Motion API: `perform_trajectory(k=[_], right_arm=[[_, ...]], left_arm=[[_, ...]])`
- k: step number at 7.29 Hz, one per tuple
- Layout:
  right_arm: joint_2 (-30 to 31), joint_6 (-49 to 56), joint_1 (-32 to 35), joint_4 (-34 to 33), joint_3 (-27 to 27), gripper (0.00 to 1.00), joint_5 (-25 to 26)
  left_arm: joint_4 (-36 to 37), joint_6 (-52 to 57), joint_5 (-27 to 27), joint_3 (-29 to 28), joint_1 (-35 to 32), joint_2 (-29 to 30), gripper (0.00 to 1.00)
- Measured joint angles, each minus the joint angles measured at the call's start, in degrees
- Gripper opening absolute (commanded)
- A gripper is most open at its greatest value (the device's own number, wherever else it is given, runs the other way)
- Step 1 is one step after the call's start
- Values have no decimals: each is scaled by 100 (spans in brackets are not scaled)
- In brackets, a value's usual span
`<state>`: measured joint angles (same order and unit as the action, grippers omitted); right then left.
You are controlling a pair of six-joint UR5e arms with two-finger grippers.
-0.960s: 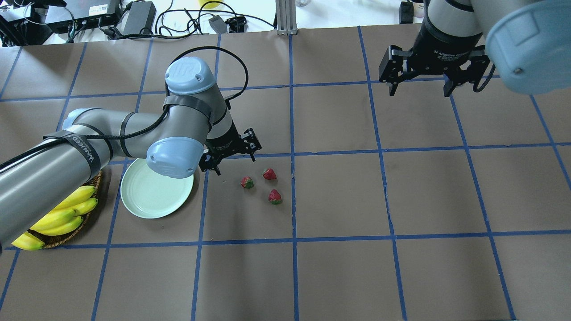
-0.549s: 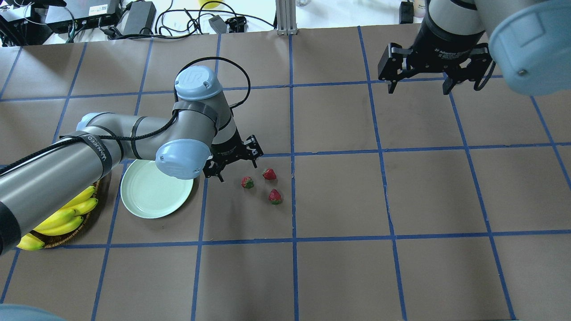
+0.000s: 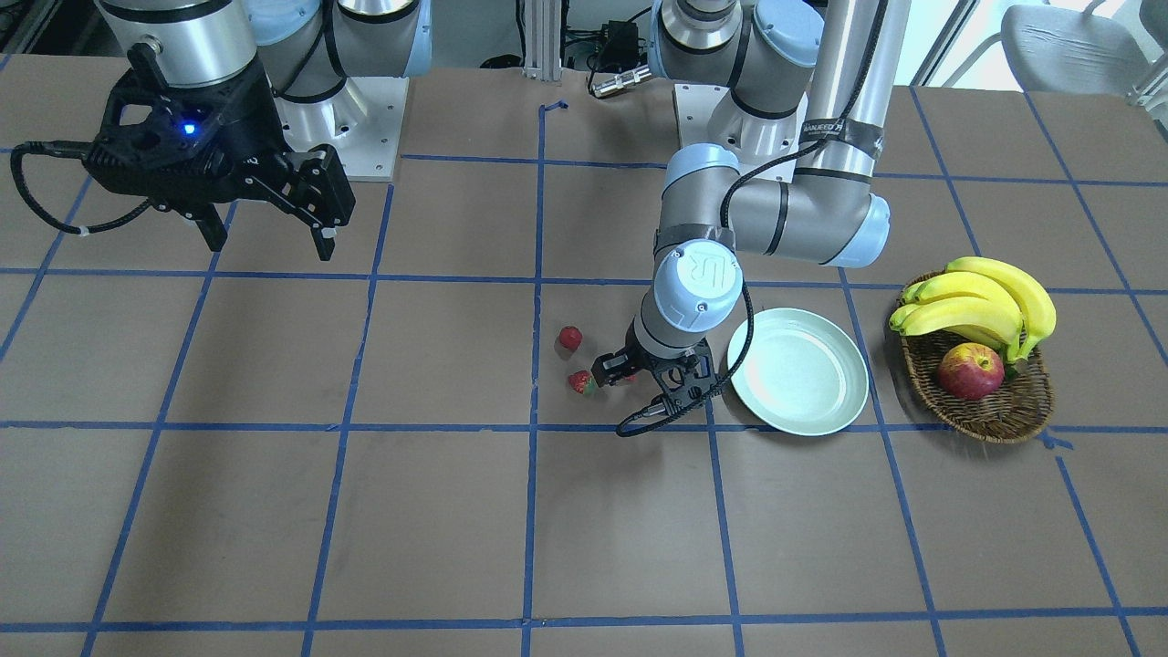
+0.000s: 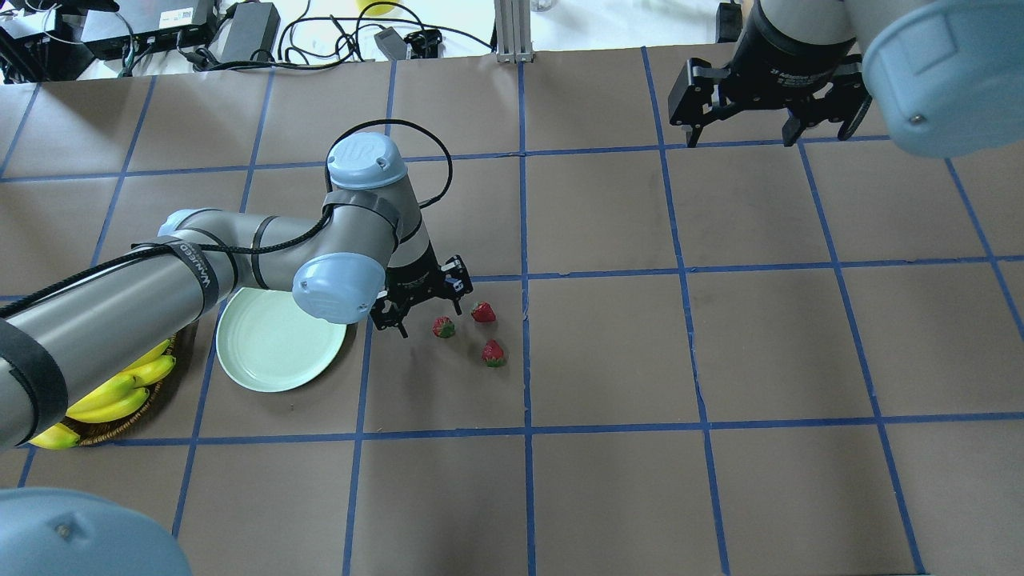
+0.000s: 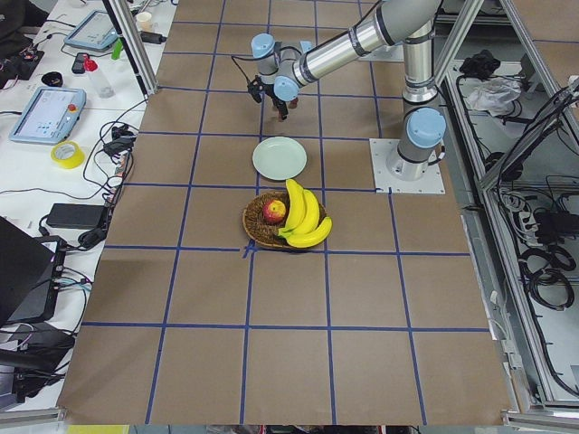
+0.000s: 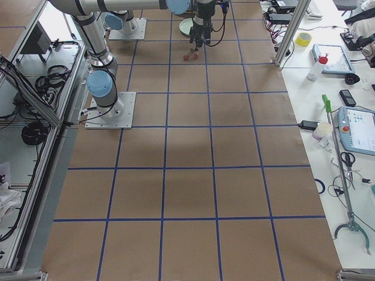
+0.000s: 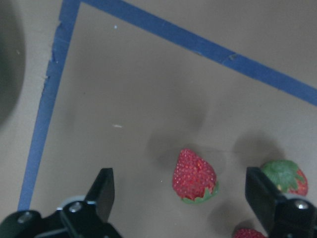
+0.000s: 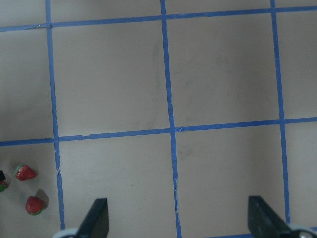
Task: Collect all strawberries into plate
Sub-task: 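Close the left gripper on a red strawberry and lift it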
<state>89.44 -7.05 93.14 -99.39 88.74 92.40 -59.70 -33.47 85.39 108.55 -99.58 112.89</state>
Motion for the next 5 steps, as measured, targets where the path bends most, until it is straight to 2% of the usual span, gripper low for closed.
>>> perform_trajectory(k=[1,3,5], right_arm=[[-21,-22,-26,-175,-69,100,20],[-46,-29,-39,-270,-198,100,19],[-59,9,-55,-232,-224,100,-32]], left_arm=[[-6,-4,-23,0,-4,36,76],[-38,-15,-103,0,-8,62,0],[-68,-28,-252,0,-11,55,0]])
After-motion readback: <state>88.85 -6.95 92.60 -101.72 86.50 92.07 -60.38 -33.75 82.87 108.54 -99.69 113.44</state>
